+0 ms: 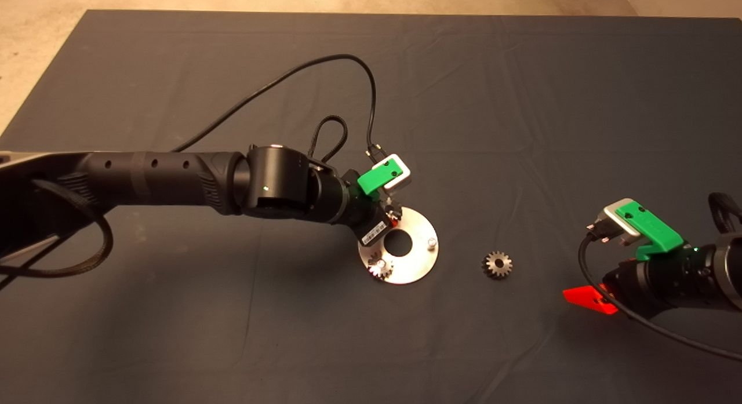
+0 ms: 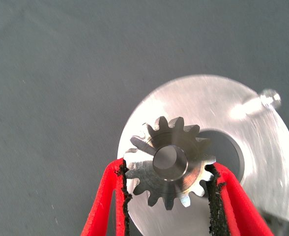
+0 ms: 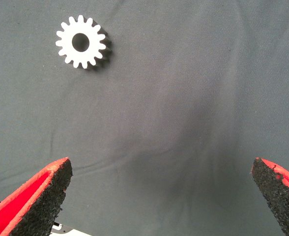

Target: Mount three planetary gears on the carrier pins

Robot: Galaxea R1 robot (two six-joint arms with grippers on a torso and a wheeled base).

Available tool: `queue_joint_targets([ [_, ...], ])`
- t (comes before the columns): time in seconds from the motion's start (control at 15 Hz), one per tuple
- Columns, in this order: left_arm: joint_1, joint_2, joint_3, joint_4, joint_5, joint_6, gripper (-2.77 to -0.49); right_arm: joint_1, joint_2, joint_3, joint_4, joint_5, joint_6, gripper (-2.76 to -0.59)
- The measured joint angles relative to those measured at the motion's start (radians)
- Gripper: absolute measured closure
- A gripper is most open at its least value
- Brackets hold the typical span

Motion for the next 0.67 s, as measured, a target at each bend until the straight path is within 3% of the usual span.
queue_joint_targets([
  [0.53, -0.001, 0.001, 0.003, 0.0, 0.011, 0.0, -0.73, 0.0, 0.0, 0.0, 0.0, 0.0, 0.0, -2.73],
  [0.67, -0.013, 0.011, 0.003, -0.002, 0.032, 0.002, -0.73, 0.0, 0.0, 0.0, 0.0, 0.0, 0.0, -2.73],
])
